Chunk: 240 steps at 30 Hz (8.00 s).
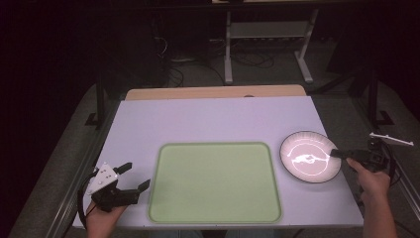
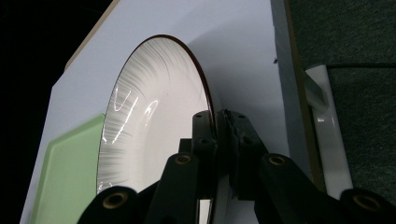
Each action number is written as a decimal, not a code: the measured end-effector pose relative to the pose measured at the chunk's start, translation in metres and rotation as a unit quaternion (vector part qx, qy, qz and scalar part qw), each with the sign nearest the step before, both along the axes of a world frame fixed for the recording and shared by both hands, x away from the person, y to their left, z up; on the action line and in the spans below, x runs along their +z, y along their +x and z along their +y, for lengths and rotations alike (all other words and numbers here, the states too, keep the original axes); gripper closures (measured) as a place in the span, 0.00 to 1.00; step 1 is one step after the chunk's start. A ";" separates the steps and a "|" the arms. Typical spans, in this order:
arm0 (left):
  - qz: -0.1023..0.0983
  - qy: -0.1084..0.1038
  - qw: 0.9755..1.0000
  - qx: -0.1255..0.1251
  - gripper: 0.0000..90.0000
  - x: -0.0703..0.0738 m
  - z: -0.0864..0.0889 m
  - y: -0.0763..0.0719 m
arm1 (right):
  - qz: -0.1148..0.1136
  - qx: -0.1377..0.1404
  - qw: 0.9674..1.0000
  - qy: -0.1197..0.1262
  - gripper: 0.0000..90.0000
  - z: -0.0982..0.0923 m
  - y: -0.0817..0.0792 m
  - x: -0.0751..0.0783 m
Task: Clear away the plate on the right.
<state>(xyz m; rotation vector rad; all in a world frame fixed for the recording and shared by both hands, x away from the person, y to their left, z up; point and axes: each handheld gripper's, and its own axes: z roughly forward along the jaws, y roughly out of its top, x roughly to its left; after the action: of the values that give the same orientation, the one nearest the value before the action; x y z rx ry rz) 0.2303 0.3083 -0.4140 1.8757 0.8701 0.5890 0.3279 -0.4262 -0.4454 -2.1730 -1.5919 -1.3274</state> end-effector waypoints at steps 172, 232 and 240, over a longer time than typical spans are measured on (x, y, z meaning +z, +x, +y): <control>-0.004 -0.019 1.000 0.011 0.15 0.001 0.007 0.000 | -0.038 0.207 0.978 0.006 0.89 0.281 0.014 0.010; -0.004 -0.018 1.000 0.009 0.15 0.001 0.005 0.000 | -0.014 0.216 0.975 -0.048 0.88 0.281 0.005 -0.007; -0.004 -0.018 1.000 0.010 0.15 0.001 0.005 0.000 | -0.015 0.215 0.975 -0.049 0.88 0.281 0.004 -0.007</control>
<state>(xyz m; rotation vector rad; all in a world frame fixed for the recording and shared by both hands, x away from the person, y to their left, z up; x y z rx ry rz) 0.2303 0.3135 -0.4133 1.8323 0.8888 0.5892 0.3321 -0.1454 -0.4524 -1.7164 -2.0288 -1.1700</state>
